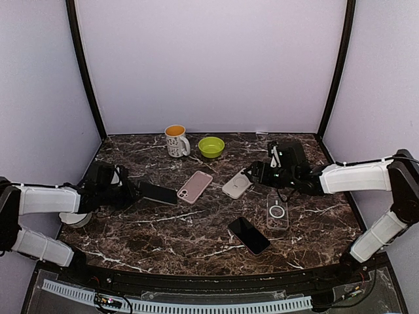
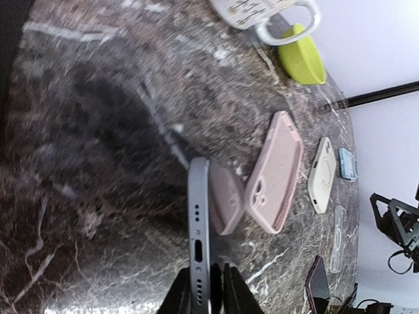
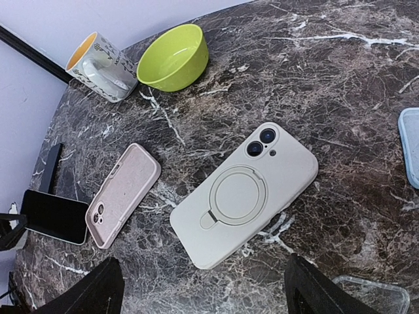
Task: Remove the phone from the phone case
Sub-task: Place the phone at the center of the board.
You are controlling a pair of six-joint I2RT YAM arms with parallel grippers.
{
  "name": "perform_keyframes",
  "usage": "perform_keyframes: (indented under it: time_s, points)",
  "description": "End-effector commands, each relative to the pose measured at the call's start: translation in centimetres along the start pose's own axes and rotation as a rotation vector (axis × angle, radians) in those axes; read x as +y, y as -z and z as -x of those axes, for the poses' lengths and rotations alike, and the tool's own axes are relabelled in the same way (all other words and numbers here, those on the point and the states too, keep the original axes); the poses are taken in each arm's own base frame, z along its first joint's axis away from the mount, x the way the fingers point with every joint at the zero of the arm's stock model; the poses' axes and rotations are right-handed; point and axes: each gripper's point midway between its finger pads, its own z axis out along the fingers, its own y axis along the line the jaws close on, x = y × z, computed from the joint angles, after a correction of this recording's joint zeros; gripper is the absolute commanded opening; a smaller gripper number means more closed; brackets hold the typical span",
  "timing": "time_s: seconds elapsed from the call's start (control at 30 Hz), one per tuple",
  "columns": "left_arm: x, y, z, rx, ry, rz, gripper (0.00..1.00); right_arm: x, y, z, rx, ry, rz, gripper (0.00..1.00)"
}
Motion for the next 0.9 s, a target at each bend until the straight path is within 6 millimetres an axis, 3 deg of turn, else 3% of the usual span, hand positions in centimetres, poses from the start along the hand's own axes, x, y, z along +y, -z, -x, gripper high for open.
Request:
perform_keyframes:
  time_s: [0.0, 0.3, 0.47, 0.87]
  points:
    - [2.9, -0.6, -2.6, 0.079, 0.027, 0.077, 0.24, 0.6, 0.6, 1.2, -0.047, 0.012, 0.028, 0.86]
    - [3.4, -1.4, -2.7, 0.069, 0.031, 0.073, 0.3, 0.2, 0.9, 0.9, -0.045, 0.019, 0.018, 0.86]
    - [3.4, -1.2, -2.5, 0.058, 0.028, 0.084, 0.38, -0.1, 0.7, 0.7, -0.038, 0.014, 0.002, 0.86]
    - [4.2, 1.2, -1.5, 0.026, -0.092, 0.19, 0.62, -3.9, -1.1, -1.6, 0.139, -0.072, -0.275, 0.9]
